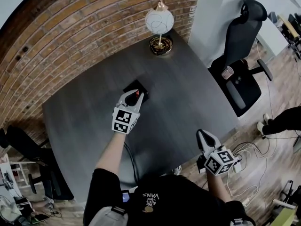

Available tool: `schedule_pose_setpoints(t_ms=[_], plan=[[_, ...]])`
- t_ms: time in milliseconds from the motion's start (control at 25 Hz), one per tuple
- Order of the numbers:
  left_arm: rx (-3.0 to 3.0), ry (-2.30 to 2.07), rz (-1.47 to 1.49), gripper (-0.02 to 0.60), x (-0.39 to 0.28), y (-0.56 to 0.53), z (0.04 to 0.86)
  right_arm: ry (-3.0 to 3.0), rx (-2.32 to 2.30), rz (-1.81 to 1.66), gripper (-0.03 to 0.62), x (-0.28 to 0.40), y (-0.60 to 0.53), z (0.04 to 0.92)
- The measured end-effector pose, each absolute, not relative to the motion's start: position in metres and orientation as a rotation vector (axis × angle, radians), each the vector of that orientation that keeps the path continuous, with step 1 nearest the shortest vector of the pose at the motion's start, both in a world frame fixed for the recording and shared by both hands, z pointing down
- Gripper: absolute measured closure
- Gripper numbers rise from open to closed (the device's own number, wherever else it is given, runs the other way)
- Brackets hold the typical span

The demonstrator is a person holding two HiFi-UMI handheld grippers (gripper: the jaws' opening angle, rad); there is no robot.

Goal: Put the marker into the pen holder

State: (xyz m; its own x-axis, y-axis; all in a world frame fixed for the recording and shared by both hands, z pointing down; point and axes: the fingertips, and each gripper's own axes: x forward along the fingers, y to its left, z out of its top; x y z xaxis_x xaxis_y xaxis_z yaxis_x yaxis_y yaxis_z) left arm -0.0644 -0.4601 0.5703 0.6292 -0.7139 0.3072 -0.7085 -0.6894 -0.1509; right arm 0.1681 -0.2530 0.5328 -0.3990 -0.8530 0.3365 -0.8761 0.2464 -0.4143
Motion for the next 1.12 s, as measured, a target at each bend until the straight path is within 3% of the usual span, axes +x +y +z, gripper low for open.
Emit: schedule_pose_setpoints(t_ms=[800, 1120], plan=[[-2.821, 1.064, -0.705, 0.476, -0.051, -0.45, 0.575, -2.452, 1.729, 0.858, 0.592, 0.176, -0.247, 0.529], [-2.816, 1.101, -0.734, 0.413, -0.053, -0.45, 0.578, -2.457, 1.748, 0.855, 0.593, 0.182, -0.243, 0.527]])
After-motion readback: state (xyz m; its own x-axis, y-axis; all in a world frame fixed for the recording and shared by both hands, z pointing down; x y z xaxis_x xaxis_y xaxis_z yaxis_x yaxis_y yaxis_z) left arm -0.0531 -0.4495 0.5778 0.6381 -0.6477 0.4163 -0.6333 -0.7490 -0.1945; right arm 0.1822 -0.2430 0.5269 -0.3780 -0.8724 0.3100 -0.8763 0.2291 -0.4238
